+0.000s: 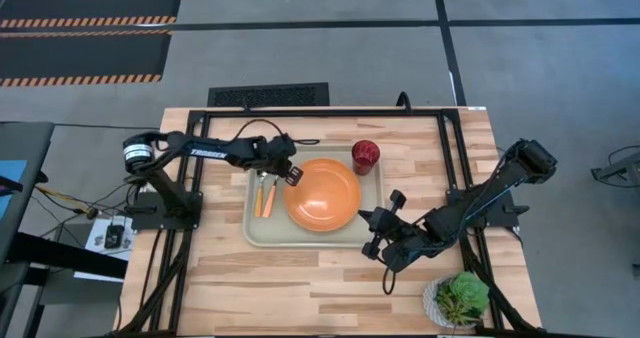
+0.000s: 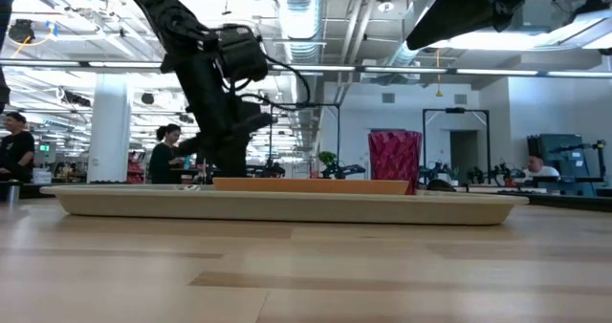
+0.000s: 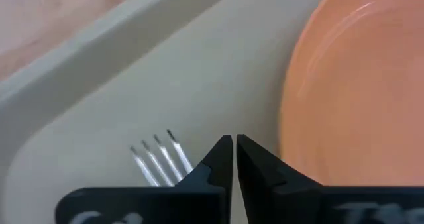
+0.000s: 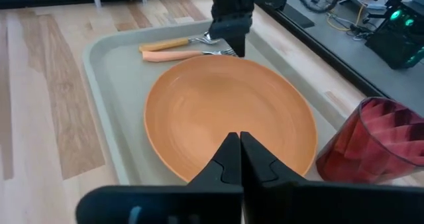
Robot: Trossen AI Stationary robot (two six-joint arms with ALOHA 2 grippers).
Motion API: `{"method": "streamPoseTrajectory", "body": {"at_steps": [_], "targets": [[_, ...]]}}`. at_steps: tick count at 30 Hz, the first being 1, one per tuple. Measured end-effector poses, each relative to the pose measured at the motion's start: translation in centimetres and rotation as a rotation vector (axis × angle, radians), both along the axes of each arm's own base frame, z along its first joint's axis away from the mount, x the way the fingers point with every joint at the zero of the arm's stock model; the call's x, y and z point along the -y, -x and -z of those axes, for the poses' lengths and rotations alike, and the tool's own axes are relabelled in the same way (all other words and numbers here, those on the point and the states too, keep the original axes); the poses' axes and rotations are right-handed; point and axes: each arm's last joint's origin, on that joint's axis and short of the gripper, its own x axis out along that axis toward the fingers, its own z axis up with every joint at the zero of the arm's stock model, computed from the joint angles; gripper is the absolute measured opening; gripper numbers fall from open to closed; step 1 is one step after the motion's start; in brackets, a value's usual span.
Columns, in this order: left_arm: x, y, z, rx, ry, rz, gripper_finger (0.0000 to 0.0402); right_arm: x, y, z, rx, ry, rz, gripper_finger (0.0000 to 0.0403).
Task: Pick and place plate/cup/fork/spoon on tray
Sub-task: Put the orange fork on the gray serving tray to the left of the orange plate
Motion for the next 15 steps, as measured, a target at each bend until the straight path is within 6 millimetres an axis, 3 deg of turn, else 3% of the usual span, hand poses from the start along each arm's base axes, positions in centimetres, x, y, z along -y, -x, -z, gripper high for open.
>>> {"method": "streamPoseTrajectory", "body": {"at_steps": [7,15], "targets": [[-0.4,-0.1,1.9,-0.071,-0.013,-0.037,0.0005,-0.1,0.0,0.0,0.002,-0.002,-0.001,0.0004],[-0.5,0.0,1.6,-0.073,-0.043,-0.073,0.0005,-0.1,0.0,0.0,0.002,-0.002,-0.001,0.0006]]}}
